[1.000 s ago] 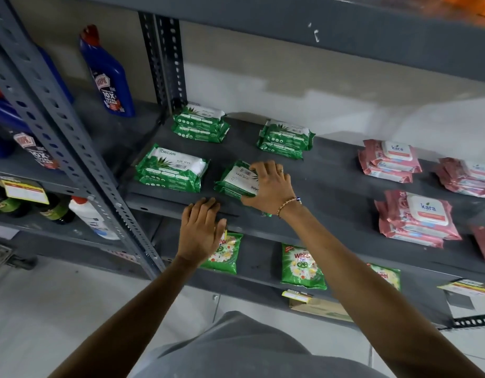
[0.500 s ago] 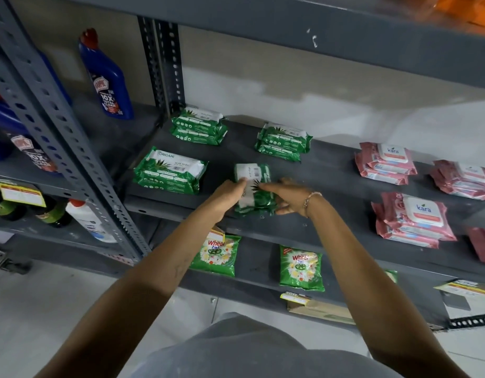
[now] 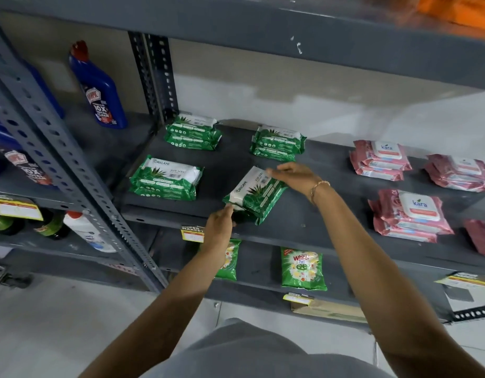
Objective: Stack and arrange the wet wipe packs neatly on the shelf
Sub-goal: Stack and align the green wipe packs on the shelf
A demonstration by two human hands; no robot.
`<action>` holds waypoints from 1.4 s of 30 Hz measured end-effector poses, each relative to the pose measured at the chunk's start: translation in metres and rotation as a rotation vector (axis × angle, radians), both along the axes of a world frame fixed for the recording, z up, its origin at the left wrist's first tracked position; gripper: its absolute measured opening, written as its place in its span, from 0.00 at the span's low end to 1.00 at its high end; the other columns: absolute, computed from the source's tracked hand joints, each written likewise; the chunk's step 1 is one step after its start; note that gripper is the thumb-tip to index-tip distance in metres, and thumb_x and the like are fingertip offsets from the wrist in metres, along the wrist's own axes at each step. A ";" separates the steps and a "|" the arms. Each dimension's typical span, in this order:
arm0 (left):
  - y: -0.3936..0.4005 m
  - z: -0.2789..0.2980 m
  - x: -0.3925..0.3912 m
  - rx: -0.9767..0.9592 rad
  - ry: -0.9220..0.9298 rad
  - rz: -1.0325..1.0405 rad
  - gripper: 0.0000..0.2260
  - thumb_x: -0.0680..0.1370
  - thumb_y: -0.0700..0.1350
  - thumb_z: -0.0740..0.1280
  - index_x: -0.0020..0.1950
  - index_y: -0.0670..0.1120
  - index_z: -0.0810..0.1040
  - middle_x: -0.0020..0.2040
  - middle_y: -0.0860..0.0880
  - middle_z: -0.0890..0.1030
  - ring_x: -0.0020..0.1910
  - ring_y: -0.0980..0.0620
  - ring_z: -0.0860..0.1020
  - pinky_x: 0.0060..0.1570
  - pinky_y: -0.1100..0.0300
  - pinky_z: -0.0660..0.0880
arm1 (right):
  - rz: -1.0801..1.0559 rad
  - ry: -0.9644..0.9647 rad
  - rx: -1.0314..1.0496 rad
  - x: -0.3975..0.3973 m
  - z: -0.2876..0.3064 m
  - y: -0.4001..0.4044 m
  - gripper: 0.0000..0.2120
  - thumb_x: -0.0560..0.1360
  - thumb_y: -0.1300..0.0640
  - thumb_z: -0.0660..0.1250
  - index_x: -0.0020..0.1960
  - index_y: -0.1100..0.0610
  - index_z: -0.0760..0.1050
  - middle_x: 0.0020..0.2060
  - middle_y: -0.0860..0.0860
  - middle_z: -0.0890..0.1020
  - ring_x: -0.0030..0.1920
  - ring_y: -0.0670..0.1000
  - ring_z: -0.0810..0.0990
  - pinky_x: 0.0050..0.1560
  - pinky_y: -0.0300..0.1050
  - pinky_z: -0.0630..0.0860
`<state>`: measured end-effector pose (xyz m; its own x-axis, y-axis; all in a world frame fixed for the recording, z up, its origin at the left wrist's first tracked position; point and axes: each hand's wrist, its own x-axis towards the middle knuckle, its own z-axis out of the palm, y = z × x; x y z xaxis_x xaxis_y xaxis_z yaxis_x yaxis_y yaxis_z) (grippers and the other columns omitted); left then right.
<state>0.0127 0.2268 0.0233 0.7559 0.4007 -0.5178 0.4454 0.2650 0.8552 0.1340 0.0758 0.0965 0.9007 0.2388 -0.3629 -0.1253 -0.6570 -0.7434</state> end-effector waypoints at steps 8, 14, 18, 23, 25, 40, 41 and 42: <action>0.005 0.016 0.027 -0.176 0.048 -0.138 0.19 0.77 0.55 0.65 0.56 0.40 0.74 0.44 0.44 0.79 0.41 0.49 0.79 0.44 0.58 0.80 | -0.006 0.172 -0.105 0.005 -0.007 -0.009 0.38 0.66 0.36 0.69 0.64 0.62 0.71 0.64 0.61 0.76 0.59 0.55 0.77 0.62 0.49 0.75; 0.025 0.031 0.052 0.004 0.011 -0.307 0.21 0.76 0.50 0.68 0.63 0.39 0.73 0.52 0.48 0.75 0.44 0.52 0.75 0.40 0.60 0.78 | -0.200 0.207 0.084 -0.015 -0.029 -0.029 0.35 0.63 0.37 0.72 0.62 0.59 0.74 0.52 0.55 0.81 0.47 0.50 0.78 0.55 0.44 0.75; 0.026 0.037 0.065 0.012 0.015 -0.375 0.19 0.75 0.48 0.69 0.62 0.39 0.75 0.45 0.49 0.80 0.41 0.52 0.79 0.34 0.62 0.78 | -0.357 0.182 0.193 -0.033 -0.038 -0.029 0.31 0.61 0.38 0.74 0.54 0.59 0.76 0.67 0.64 0.71 0.63 0.59 0.75 0.63 0.55 0.74; 0.020 0.033 0.072 0.033 0.018 -0.425 0.19 0.74 0.49 0.70 0.61 0.39 0.76 0.56 0.44 0.81 0.50 0.48 0.80 0.40 0.59 0.78 | -0.440 0.200 0.267 -0.038 -0.040 -0.036 0.27 0.61 0.40 0.76 0.47 0.60 0.77 0.67 0.65 0.70 0.65 0.62 0.73 0.64 0.55 0.73; 0.019 0.032 0.074 0.034 0.013 -0.425 0.19 0.74 0.49 0.70 0.60 0.40 0.77 0.57 0.44 0.81 0.52 0.48 0.80 0.41 0.59 0.79 | -0.440 0.201 0.278 -0.038 -0.041 -0.038 0.26 0.60 0.39 0.76 0.46 0.59 0.76 0.67 0.64 0.72 0.64 0.60 0.74 0.64 0.55 0.74; -0.001 0.044 0.072 0.900 -0.161 -0.431 0.27 0.78 0.55 0.61 0.68 0.37 0.63 0.67 0.38 0.66 0.65 0.39 0.66 0.63 0.49 0.65 | -0.294 0.093 0.099 -0.041 -0.024 -0.054 0.36 0.60 0.27 0.65 0.43 0.61 0.77 0.40 0.55 0.82 0.42 0.52 0.80 0.57 0.50 0.78; -0.008 0.049 0.072 0.976 -0.225 -0.433 0.26 0.79 0.54 0.59 0.68 0.36 0.64 0.67 0.38 0.67 0.66 0.40 0.66 0.64 0.49 0.64 | -0.300 0.038 0.084 -0.042 -0.021 -0.060 0.28 0.65 0.31 0.65 0.37 0.58 0.76 0.35 0.52 0.80 0.39 0.52 0.77 0.54 0.49 0.77; -0.014 0.053 0.074 1.034 -0.262 -0.456 0.25 0.79 0.54 0.58 0.69 0.37 0.65 0.67 0.38 0.68 0.66 0.40 0.65 0.64 0.49 0.63 | -0.312 -0.024 0.086 -0.041 -0.018 -0.067 0.22 0.70 0.36 0.65 0.33 0.56 0.75 0.31 0.50 0.77 0.37 0.50 0.75 0.49 0.46 0.74</action>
<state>0.0863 0.2124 0.0763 0.9747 0.2040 0.0912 0.0969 -0.7536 0.6502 0.0929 0.0085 0.0781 0.9433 -0.0210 -0.3313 -0.2926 -0.5240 -0.7999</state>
